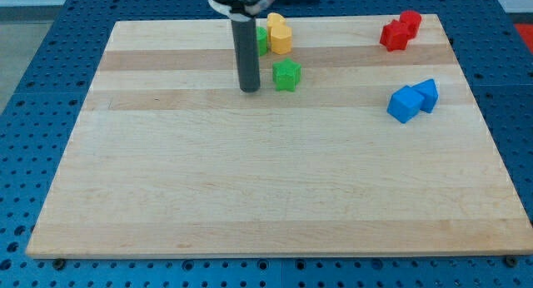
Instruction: Slide the yellow hexagon closer to yellow heart
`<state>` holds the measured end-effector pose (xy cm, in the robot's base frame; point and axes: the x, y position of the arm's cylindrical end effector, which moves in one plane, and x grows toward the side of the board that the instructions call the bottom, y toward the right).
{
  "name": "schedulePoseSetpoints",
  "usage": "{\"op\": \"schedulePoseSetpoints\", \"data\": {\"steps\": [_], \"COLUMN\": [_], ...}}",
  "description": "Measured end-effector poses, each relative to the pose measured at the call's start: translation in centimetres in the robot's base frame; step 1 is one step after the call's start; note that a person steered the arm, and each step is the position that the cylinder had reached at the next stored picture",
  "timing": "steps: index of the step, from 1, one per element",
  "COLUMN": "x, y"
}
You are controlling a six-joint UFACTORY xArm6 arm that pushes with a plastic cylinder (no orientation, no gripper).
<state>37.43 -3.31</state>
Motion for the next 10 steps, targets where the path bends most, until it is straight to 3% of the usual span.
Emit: {"op": "schedulePoseSetpoints", "data": {"steps": [1, 2, 4, 6, 10], "x": [0.6, -0.6, -4.4, -5.5, -5.7], "y": [5.2, 6.1, 4.4, 4.6, 19.6]}}
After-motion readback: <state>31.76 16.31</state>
